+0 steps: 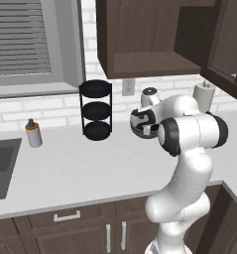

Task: Pick up the bowls on the counter and stack them on top of one another in the open cabinet. Place the smaller bowl on top of the larger bowl.

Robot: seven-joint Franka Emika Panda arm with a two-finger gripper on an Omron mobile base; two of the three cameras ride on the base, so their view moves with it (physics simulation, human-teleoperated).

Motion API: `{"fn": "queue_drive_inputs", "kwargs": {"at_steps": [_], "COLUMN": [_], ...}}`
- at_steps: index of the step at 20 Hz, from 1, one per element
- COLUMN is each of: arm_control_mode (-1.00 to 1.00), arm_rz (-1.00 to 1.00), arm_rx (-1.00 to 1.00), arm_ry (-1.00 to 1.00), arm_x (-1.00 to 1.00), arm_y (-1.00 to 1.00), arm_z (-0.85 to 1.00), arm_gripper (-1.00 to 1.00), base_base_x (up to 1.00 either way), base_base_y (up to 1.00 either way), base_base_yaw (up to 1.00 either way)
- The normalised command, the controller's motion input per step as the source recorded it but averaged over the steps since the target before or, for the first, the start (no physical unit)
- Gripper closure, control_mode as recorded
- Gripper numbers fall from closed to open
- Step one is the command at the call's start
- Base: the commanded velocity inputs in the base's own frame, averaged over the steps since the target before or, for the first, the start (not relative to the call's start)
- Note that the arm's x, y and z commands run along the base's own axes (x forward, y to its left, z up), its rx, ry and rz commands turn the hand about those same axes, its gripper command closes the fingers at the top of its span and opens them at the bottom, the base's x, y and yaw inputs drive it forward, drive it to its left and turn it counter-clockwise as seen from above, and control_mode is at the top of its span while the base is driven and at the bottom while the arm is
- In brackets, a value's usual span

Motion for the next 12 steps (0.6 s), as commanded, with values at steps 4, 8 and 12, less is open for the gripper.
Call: {"fn": "queue_drive_inputs", "kwargs": {"at_steps": [4, 8, 12], "arm_control_mode": [-1.0, -1.0, -1.0], "arm_rz": [0.0, 0.0, 0.0], "arm_rx": [0.02, 0.0, 0.0], "arm_ry": [0.0, 0.0, 0.0], "arm_x": [-0.1, 0.07, 0.28], "arm_y": [0.02, 0.0, 0.0], "arm_z": [-0.28, -0.43, -0.5], "arm_gripper": [-1.0, -1.0, -1.0], "base_base_x": [0.0, 0.0, 0.0], "base_base_y": [0.0, 0.0, 0.0], "base_base_yaw": [0.0, 0.0, 0.0]}}
